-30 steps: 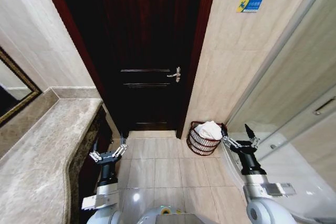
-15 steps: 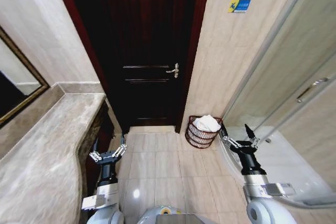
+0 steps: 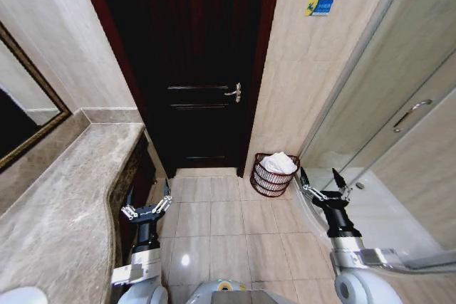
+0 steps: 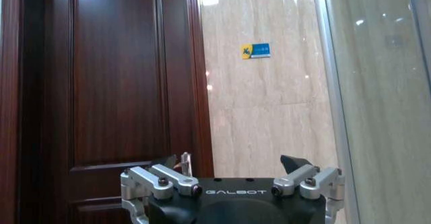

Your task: Discard the used towel into the hamper.

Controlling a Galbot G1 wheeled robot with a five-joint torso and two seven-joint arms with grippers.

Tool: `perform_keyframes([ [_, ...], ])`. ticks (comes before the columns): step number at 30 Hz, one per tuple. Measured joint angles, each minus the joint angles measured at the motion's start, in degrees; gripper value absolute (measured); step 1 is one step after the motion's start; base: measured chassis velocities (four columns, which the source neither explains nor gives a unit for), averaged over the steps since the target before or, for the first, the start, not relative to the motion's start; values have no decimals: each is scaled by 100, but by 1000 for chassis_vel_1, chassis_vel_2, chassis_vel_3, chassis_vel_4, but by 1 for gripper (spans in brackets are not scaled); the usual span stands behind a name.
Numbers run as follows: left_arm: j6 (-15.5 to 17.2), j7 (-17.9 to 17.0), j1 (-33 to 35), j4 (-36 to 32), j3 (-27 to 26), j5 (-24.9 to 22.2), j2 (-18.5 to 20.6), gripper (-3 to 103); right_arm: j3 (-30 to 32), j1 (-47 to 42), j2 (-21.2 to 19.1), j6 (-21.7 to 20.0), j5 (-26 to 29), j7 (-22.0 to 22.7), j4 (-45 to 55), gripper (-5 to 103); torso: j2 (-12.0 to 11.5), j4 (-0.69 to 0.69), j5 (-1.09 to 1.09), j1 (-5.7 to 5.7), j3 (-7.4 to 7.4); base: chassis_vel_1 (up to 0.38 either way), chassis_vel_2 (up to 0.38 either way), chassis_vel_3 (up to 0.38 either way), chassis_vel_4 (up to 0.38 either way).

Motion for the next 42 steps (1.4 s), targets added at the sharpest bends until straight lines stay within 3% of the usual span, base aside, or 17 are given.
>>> perform_keyframes([
  [42, 0, 0, 1, 0, 0, 0, 0, 100, 0, -1, 0, 0, 0, 0, 0, 100, 2, 0, 0, -4, -1, 0, 0, 0, 0],
])
